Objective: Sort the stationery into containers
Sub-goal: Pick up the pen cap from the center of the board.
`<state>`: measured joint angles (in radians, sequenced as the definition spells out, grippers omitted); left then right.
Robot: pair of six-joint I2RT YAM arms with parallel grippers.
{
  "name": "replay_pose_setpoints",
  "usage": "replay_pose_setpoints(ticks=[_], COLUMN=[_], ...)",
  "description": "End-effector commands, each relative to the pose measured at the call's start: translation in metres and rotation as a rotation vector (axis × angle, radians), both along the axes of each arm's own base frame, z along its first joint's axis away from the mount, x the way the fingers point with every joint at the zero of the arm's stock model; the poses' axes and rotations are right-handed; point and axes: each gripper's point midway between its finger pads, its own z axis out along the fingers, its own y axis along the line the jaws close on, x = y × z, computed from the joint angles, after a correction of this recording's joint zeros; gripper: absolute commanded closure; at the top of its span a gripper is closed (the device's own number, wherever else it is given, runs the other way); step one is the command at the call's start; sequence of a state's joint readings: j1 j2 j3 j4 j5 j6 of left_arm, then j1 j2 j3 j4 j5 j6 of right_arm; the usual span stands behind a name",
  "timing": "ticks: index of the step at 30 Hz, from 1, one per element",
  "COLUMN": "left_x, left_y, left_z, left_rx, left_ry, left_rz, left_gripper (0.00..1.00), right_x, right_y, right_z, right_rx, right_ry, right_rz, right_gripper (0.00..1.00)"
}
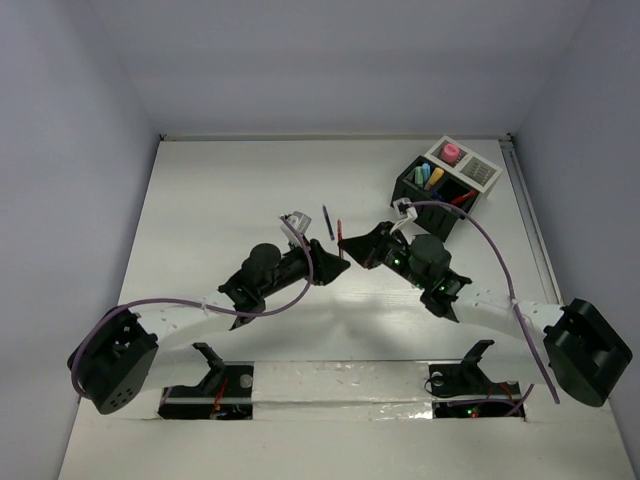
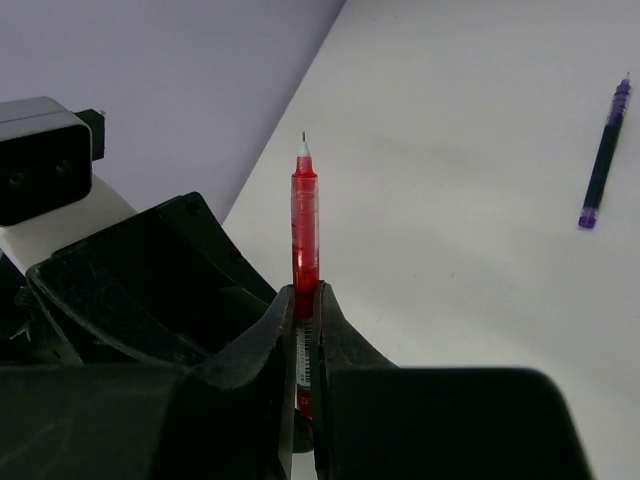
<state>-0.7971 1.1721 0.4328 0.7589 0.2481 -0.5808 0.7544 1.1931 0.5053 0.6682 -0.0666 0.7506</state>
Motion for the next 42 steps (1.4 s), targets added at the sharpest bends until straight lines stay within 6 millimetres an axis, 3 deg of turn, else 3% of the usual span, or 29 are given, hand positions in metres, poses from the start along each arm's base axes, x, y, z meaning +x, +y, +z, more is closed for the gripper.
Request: replay_pose_setpoints(ticks=[1, 7, 11, 16, 17, 19, 22, 26, 27, 31, 34, 36, 37, 38, 42], left_x=[0.004, 0.005, 0.006, 0.009, 0.009, 0.012, 0.016, 0.021, 0.021, 0.026, 0.023, 0.023, 0.022, 0.022, 0.022], left_y=[-0.009, -0.012, -0.012, -0.007, -0.005, 0.001, 0.008, 0.019, 0.021, 0.031, 0.031, 0.032, 0.033, 0.033, 0.036], left_z=[0.034, 0.033, 0.032, 0.029, 0.029, 0.028, 0.027, 0.024, 0.024, 0.022, 0.023, 0.024, 0.025, 0.025, 0.028], left_rx=[-0.066, -0.067, -0.064, -0.027, -0.013, 0.006, 0.032, 0.044, 0.047, 0.066, 0.059, 0.057, 0.055, 0.055, 0.051], left_ry=[-0.081, -0.081, -0.085, -0.093, -0.105, -0.115, -0.137, -0.155, -0.160, -0.177, -0.179, -0.181, -0.183, -0.185, -0.192], left_rz=[-0.018, -0.025, -0.028, 0.000, 0.005, 0.028, 0.048, 0.086, 0.097, 0.125, 0.118, 0.120, 0.120, 0.120, 0.133], left_gripper=[0.66, 0.74, 0.99, 1.00, 1.00, 1.00, 1.00, 1.00, 1.00, 1.00, 1.00, 1.00, 1.00, 1.00, 1.00], right_x=[-0.004, -0.008, -0.008, -0.007, -0.005, -0.003, -0.002, 0.000, -0.002, -0.001, 0.012, 0.024, 0.034, 0.035, 0.062], right_y=[0.011, 0.013, 0.013, 0.005, 0.001, -0.004, -0.011, -0.035, -0.042, -0.072, -0.101, -0.130, -0.135, -0.144, -0.147], right_z=[0.025, 0.018, 0.016, 0.022, 0.015, 0.013, 0.012, 0.001, 0.007, 0.006, -0.006, -0.029, -0.018, -0.048, -0.054], right_rx=[0.062, 0.054, 0.053, 0.033, -0.001, -0.051, -0.130, -0.242, -0.252, -0.336, -0.454, -0.588, -0.608, -0.717, -0.902], right_ry=[-0.063, -0.049, -0.044, -0.056, -0.035, -0.032, -0.022, 0.007, -0.008, -0.009, 0.014, 0.105, 0.121, 0.225, 0.223], right_rz=[0.046, 0.069, 0.067, 0.037, 0.014, -0.006, -0.029, -0.116, -0.130, -0.226, -0.313, -0.359, -0.378, -0.354, -0.294], right_gripper=[1.00, 1.00, 1.00, 1.00, 0.99, 0.94, 0.79, 0.60, 0.59, 0.60, 0.70, 0.73, 0.74, 0.76, 0.71])
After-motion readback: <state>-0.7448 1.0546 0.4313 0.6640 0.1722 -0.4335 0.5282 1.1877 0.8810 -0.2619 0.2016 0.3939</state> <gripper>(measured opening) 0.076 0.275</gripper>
